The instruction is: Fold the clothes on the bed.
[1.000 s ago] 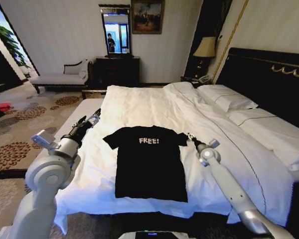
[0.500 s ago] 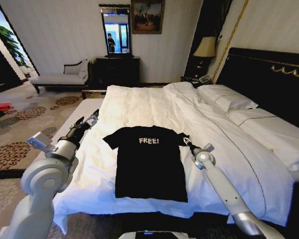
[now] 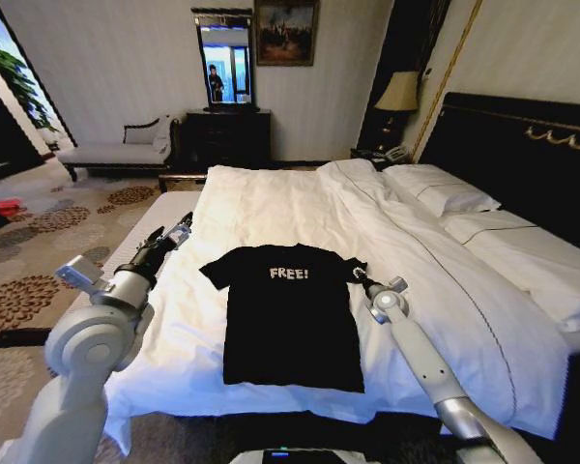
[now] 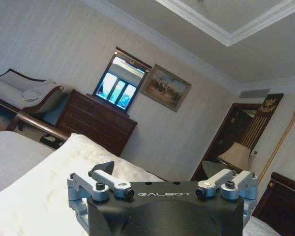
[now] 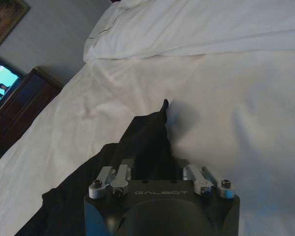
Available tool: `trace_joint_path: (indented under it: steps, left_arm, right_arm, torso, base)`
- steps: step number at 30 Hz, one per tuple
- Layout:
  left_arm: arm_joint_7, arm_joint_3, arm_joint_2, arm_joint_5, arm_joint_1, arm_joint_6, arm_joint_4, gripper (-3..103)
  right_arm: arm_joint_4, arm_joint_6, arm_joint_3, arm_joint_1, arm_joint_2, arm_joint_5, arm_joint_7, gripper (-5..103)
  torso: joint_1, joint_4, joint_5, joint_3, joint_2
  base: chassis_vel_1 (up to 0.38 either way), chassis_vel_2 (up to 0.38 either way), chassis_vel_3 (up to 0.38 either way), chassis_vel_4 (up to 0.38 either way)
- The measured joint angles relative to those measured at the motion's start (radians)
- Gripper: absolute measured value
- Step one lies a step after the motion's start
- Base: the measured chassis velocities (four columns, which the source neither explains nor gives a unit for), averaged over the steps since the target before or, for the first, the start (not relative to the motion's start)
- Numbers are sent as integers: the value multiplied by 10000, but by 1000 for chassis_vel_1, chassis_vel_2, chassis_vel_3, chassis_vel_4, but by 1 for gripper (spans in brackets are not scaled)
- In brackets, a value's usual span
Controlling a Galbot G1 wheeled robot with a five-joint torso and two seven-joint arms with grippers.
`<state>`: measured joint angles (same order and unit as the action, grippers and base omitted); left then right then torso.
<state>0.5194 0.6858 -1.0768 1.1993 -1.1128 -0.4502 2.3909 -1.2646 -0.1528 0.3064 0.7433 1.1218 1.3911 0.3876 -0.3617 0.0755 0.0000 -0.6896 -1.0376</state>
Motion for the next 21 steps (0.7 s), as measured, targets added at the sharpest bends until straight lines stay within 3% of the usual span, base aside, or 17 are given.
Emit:
trace_joint_path:
  steps: [1, 5, 7, 9, 11, 14, 16, 21]
  left_arm:
    - [0, 0, 0, 0, 0, 0, 0, 100]
    - [0, 2, 6, -12, 6, 0, -33, 100]
    - [0, 2, 6, -16, 12, 0, -44, 100]
    - [0, -18, 0, -22, 37, 0, -56, 100]
    - [0, -26, -1, -22, 42, 0, -59, 100]
    - [-1, -26, -1, -24, 47, 0, -63, 100]
    - [-1, -23, -1, -25, 46, -1, -65, 100]
    - [-4, -25, -16, -51, 39, -1, -76, 100]
  right_arm:
    - [0, 0, 0, 0, 0, 0, 0, 46]
    - [-2, 2, 36, -2, -103, -52, 6, 22]
    - [16, 2, 37, -10, -111, -60, 11, 22]
    - [43, 2, 37, -35, -98, -93, 56, 37]
    - [41, 0, 37, -35, -87, -128, 85, 37]
    - [-29, -23, 49, 4, -74, -220, 237, 54]
    - [-49, -32, 53, 20, -73, -227, 270, 54]
    - [-170, -184, 89, 113, -16, -295, 724, 76]
  torso:
    - [0, 0, 0, 0, 0]
    - [0, 1, -2, 0, 0]
    - [1, 2, -1, 0, 0]
    - [0, 0, 0, 0, 0]
    - [0, -1, 0, 0, 0]
    - [-1, 0, 0, 0, 0]
    - [0, -1, 0, 0, 0]
    - [0, 0, 0, 0, 0]
  base:
    - [0, 0, 0, 0]
    - [0, 0, 0, 0]
    - [0, 0, 0, 0]
    - [0, 0, 0, 0]
    - [0, 0, 0, 0]
    - [0, 0, 0, 0]
    - [0, 0, 0, 0]
    - [0, 0, 0, 0]
